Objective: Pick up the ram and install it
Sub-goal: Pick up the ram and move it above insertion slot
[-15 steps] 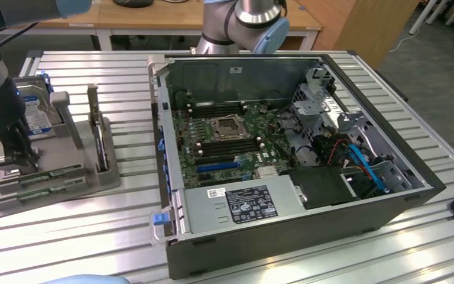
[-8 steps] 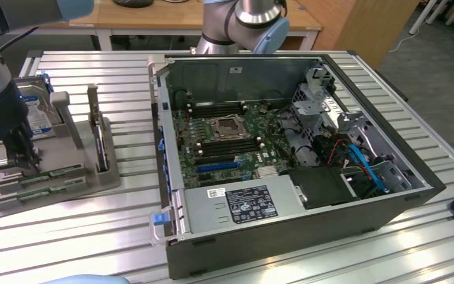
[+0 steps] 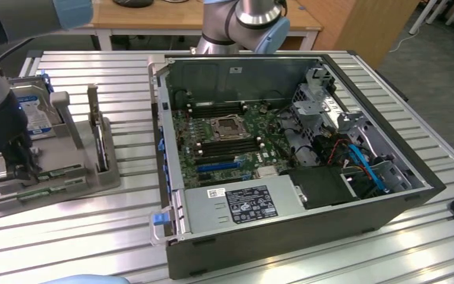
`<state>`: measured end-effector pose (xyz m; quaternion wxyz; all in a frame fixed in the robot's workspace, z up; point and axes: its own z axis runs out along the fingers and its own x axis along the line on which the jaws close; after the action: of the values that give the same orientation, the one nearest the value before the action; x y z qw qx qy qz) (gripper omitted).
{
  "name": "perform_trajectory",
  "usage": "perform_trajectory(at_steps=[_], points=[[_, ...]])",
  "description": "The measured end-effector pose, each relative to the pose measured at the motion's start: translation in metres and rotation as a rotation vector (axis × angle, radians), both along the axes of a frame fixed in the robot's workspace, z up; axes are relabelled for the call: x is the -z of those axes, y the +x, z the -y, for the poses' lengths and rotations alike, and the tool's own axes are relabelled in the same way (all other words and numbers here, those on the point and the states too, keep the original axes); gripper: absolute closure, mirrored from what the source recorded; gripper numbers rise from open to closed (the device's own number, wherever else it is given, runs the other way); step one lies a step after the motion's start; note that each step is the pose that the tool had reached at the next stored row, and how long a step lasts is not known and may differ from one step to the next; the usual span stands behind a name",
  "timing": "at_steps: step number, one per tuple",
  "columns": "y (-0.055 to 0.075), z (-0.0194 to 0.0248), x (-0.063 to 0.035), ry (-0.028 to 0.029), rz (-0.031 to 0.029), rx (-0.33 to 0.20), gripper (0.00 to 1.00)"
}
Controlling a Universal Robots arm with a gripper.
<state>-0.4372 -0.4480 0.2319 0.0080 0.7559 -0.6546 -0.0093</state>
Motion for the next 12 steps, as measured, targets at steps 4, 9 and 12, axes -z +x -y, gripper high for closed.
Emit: perform_trajectory(at_steps=[4, 9, 12], points=[[0.0, 0.001, 0.0045, 0.0, 0.0029, 0.0, 0.71], [0.0, 0.0017, 0.0096, 0.0, 0.0053, 0.0, 0.71], [0.0, 0.002, 0.0127, 0.0, 0.0067, 0.0, 0.71]])
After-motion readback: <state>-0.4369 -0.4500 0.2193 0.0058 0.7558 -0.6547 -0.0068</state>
